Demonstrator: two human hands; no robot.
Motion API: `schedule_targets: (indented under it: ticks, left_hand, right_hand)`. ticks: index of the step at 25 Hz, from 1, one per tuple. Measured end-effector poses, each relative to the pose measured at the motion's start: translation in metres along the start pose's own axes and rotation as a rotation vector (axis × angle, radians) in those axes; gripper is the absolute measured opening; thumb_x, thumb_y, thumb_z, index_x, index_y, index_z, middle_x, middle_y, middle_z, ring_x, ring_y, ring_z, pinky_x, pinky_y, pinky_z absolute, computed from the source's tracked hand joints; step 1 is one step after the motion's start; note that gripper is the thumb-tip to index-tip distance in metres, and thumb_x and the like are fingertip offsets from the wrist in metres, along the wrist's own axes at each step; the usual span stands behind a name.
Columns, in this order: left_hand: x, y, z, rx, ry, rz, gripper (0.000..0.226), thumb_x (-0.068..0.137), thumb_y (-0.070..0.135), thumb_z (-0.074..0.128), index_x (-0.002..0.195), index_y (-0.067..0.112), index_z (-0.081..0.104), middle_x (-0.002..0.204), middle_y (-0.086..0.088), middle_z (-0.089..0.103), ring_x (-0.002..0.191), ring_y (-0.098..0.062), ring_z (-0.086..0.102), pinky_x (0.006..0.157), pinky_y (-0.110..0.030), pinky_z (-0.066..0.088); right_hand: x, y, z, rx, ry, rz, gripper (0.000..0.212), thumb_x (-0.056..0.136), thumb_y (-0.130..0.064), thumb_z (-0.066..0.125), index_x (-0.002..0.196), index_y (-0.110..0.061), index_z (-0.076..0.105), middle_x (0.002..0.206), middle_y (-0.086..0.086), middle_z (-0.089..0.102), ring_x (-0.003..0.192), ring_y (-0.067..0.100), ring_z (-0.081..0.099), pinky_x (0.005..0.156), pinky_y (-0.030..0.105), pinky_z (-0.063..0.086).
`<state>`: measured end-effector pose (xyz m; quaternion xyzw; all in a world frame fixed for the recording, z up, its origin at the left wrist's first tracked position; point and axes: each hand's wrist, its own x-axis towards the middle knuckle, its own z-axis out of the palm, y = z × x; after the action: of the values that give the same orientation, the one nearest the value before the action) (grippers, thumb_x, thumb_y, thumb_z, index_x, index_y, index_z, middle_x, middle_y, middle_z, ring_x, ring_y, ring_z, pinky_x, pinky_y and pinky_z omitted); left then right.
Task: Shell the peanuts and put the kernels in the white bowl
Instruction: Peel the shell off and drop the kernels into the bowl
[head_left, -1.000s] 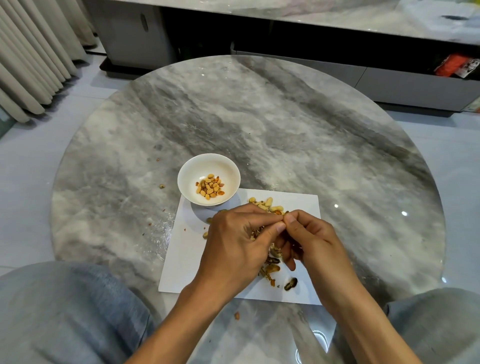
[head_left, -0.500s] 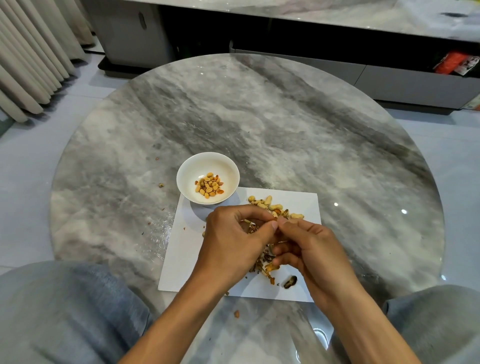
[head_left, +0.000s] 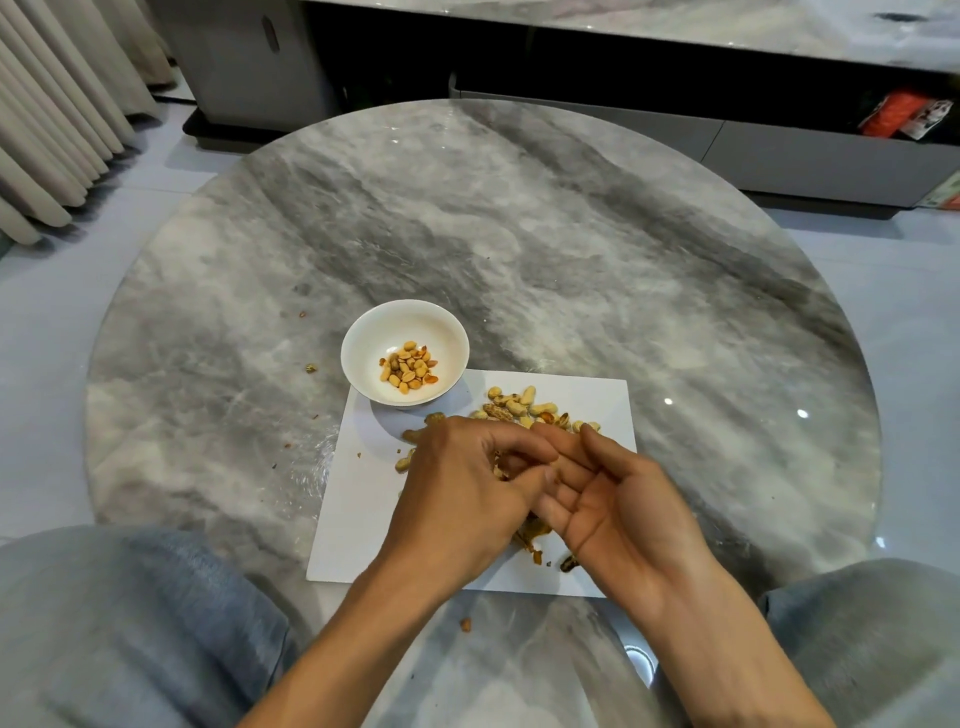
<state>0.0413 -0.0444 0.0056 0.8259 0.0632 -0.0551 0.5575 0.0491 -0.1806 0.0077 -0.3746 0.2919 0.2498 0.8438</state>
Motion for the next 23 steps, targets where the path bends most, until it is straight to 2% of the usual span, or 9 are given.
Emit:
schedule_targets:
  ticks: [2,5,7,9,12,15,19,21,23]
  left_hand:
    - [0.000,0.003,-0.002,-0.191,-0.010,-0.128,0.012,0.083,0.012,0.077,0.085,0.023,0.080,0.078,0.014,0.075,0.068,0.005,0.066,0.063,-0.011,0.049]
    - [0.006,0.006,-0.007,-0.787,-0.004,-0.483,0.019,0.093,0.022,0.063,0.098,0.010,0.077,0.089,0.000,0.076,0.059,-0.005,0.060,0.053,-0.017,0.042]
    - [0.009,0.005,-0.009,-1.108,0.001,-0.626,0.036,0.097,0.030,0.055,0.108,0.001,0.072,0.102,-0.013,0.076,0.074,-0.014,0.070,0.064,-0.021,0.050]
    - [0.007,0.005,-0.009,-1.222,-0.019,-0.661,0.046,0.099,0.036,0.049,0.115,-0.003,0.067,0.110,-0.019,0.073,0.093,-0.022,0.074,0.077,-0.028,0.055]
    - [0.006,0.008,-0.007,-1.270,-0.037,-0.649,0.053,0.101,0.041,0.043,0.120,-0.004,0.064,0.114,-0.023,0.071,0.106,-0.028,0.071,0.092,-0.038,0.054]
    - [0.007,0.007,-0.008,-1.306,-0.058,-0.629,0.057,0.101,0.045,0.042,0.123,-0.003,0.062,0.116,-0.024,0.070,0.113,-0.030,0.067,0.100,-0.041,0.049]
    - [0.007,0.006,-0.006,-1.294,-0.109,-0.596,0.058,0.100,0.049,0.041,0.124,0.000,0.063,0.120,-0.021,0.069,0.121,-0.028,0.062,0.102,-0.038,0.046]
    - [0.004,0.007,-0.003,-1.235,-0.126,-0.545,0.048,0.101,0.041,0.043,0.123,0.004,0.065,0.120,-0.017,0.070,0.119,-0.025,0.064,0.103,-0.037,0.047]
    - [0.003,0.006,-0.001,-0.877,-0.080,-0.389,0.027,0.101,0.021,0.049,0.117,0.014,0.071,0.113,-0.004,0.074,0.111,-0.015,0.068,0.098,-0.032,0.051]
  right_hand:
    - [0.001,-0.002,-0.002,0.040,0.041,-0.019,0.037,0.104,-0.020,0.043,0.106,0.008,0.067,0.100,0.024,0.074,0.080,0.028,0.075,0.074,0.036,0.063]
    - [0.001,-0.003,-0.001,-0.003,0.120,-0.090,0.030,0.102,-0.019,0.048,0.096,0.003,0.068,0.079,0.013,0.071,0.062,0.020,0.066,0.059,0.032,0.061]
    - [-0.001,0.001,0.000,-0.289,0.146,-0.221,0.023,0.097,-0.015,0.055,0.087,-0.004,0.071,0.064,0.005,0.056,0.053,0.014,0.047,0.049,0.027,0.043]
    - [-0.007,0.007,0.006,-0.628,0.100,-0.351,0.015,0.092,-0.009,0.063,0.082,-0.010,0.074,0.059,0.001,0.056,0.053,0.010,0.048,0.051,0.024,0.038]
    - [-0.009,0.015,0.010,-0.863,-0.001,-0.498,0.017,0.087,-0.005,0.071,0.090,-0.022,0.075,0.064,-0.007,0.065,0.067,0.008,0.063,0.061,0.019,0.048]
    - [-0.002,0.022,0.004,-1.176,-0.014,-0.689,0.023,0.084,-0.013,0.076,0.097,-0.031,0.076,0.075,-0.020,0.068,0.076,0.004,0.064,0.071,0.021,0.050]
    - [0.003,0.026,0.001,-1.350,0.036,-0.905,0.011,0.085,-0.017,0.076,0.090,-0.027,0.077,0.084,-0.016,0.073,0.081,0.003,0.066,0.072,0.022,0.050]
    - [0.004,0.024,0.001,-1.275,0.013,-0.833,0.010,0.090,-0.014,0.071,0.086,-0.021,0.075,0.077,-0.014,0.071,0.074,0.004,0.064,0.066,0.019,0.047]
    - [0.001,0.013,0.002,-1.031,-0.011,-0.650,0.015,0.095,-0.013,0.065,0.083,-0.016,0.074,0.071,-0.008,0.070,0.065,0.003,0.062,0.062,0.019,0.047]
